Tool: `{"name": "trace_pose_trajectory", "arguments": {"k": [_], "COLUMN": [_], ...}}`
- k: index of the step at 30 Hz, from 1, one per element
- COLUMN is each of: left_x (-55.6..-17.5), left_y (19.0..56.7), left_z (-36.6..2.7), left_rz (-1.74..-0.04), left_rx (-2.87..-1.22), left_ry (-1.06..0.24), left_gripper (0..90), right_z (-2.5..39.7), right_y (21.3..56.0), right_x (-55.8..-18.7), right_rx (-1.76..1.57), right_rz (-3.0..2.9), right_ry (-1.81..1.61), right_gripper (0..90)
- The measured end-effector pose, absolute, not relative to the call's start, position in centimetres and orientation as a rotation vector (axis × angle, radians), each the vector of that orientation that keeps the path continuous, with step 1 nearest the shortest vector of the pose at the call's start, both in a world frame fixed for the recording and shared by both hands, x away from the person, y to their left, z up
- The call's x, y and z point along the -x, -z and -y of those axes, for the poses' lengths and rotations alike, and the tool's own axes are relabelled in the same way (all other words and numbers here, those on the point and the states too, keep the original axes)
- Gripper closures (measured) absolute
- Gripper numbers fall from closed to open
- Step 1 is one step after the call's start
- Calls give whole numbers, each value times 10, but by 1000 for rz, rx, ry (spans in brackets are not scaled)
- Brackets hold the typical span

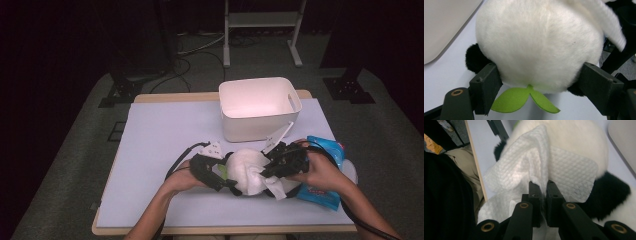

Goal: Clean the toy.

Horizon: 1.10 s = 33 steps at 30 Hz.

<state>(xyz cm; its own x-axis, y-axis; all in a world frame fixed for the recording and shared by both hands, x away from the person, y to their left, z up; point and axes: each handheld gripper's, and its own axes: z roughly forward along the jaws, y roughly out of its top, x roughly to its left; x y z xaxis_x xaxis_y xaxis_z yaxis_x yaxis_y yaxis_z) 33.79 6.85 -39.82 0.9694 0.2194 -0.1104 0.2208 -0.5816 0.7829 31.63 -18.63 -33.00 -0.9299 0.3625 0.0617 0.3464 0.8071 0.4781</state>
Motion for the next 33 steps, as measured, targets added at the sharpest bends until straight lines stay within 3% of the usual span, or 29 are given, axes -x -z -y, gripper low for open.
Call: {"name": "trace_pose_trajectory", "arguments": {"k": [7, 23, 33], "left_x": [-337, -337, -339], "left_y": [394, 391, 395], "left_z": [-69, -70, -71], "left_rz": [-306, -292, -305], "left_rx": [-2197, -2192, -2199], "left_ry": [-5, -6, 8], "left_gripper": [201, 202, 201], "right_z": [188, 142, 157], "right_y": [326, 306, 311], "right_x": [-315, -338, -357], "right_rx": [-579, -479, -587], "right_rz": [-2943, -2950, -2944], "right_ry": [-814, -866, -827], "right_gripper": [839, 836, 833]}}
